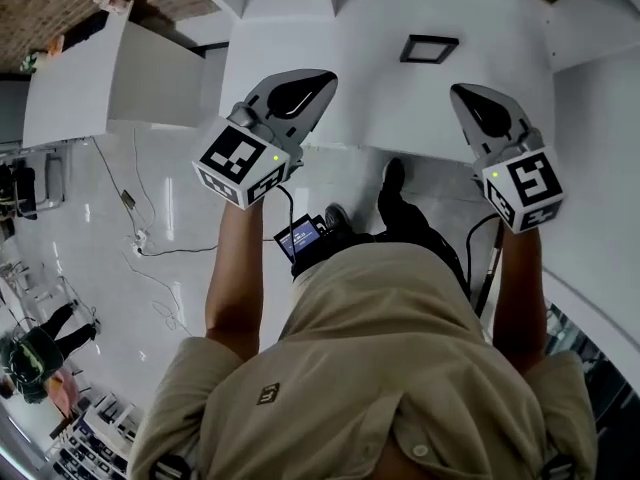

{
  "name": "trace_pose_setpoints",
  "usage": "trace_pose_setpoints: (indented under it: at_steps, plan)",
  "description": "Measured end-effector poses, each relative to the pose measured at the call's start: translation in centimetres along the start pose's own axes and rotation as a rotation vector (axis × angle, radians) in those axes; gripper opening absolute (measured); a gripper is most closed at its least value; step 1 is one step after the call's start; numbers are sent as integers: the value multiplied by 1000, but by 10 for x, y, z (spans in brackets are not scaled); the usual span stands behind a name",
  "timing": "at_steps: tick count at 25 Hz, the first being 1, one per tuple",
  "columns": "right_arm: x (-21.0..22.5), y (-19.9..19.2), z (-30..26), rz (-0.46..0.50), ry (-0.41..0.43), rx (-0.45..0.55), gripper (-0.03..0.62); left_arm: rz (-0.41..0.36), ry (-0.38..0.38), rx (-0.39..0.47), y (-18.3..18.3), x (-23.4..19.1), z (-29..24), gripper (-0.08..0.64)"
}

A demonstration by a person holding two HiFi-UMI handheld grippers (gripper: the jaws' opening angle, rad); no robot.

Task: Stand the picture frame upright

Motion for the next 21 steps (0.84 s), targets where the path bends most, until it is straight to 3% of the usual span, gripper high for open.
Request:
trace_pose_setpoints:
  at_steps: [9,16,21]
  plan:
    - [-96,57,73,48,-38,70,3,-92,23,32,26,68,111,8]
    - [-140,71,117,64,-66,100,3,-166,1,44,34,112,153,7]
    - [-154,68,138,67,-72,82,3,-150,-8,46,31,137,166,8]
Point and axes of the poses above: the fingertips, and each gripper's own axes: z backward along the fingers, x to its right, y out of its top, the point moved 6 cm from there along z, backward along the fingers, and after that the axes turned 8 degrees about -y, right-handed, at the moved point
